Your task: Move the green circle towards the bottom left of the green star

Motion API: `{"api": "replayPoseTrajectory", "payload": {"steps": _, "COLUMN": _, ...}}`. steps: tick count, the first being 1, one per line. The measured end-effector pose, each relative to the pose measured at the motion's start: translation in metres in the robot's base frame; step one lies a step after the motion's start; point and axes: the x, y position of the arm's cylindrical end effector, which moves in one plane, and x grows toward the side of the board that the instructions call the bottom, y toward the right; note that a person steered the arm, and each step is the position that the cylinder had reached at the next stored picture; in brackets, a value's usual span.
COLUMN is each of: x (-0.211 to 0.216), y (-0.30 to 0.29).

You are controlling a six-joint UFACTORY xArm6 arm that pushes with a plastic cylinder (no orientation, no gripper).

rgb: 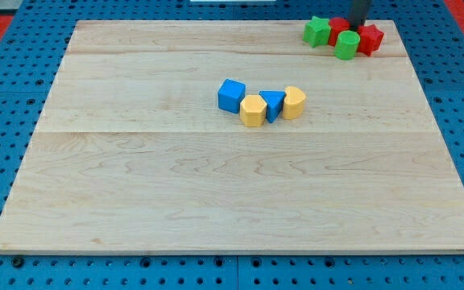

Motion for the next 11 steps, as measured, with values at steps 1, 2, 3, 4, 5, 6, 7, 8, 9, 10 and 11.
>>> {"api": "replayPoseTrajectory", "payload": {"steps": 1, "x": 0.0, "y": -0.001}}
{"api": "replayPoseTrajectory", "payload": {"steps": 2, "x": 0.0, "y": -0.018}}
{"api": "replayPoseTrajectory", "payload": {"steps": 3, "x": 0.0, "y": -0.048}}
{"api": "replayPoseTrajectory", "payload": {"steps": 4, "x": -0.001, "y": -0.015}}
{"api": "replayPoseTrajectory", "payload": {"steps": 5, "x": 0.008, "y": -0.005}}
{"api": "replayPoseTrajectory", "payload": {"steps": 6, "x": 0.03, "y": -0.009}}
{"api": "replayPoseTrajectory", "payload": {"steps": 7, "x": 0.059, "y": -0.006}}
{"api": "replayPoseTrajectory", "payload": {"steps": 8, "x": 0.098, "y": 0.017}}
{"api": "replayPoseTrajectory", "payload": {"steps": 9, "x": 0.119, "y": 0.055}}
{"api": "replayPoseTrajectory", "payload": {"steps": 10, "x": 0.123, "y": 0.012}}
{"api": "replayPoseTrajectory", "payload": {"steps": 11, "x": 0.119, "y": -0.044}}
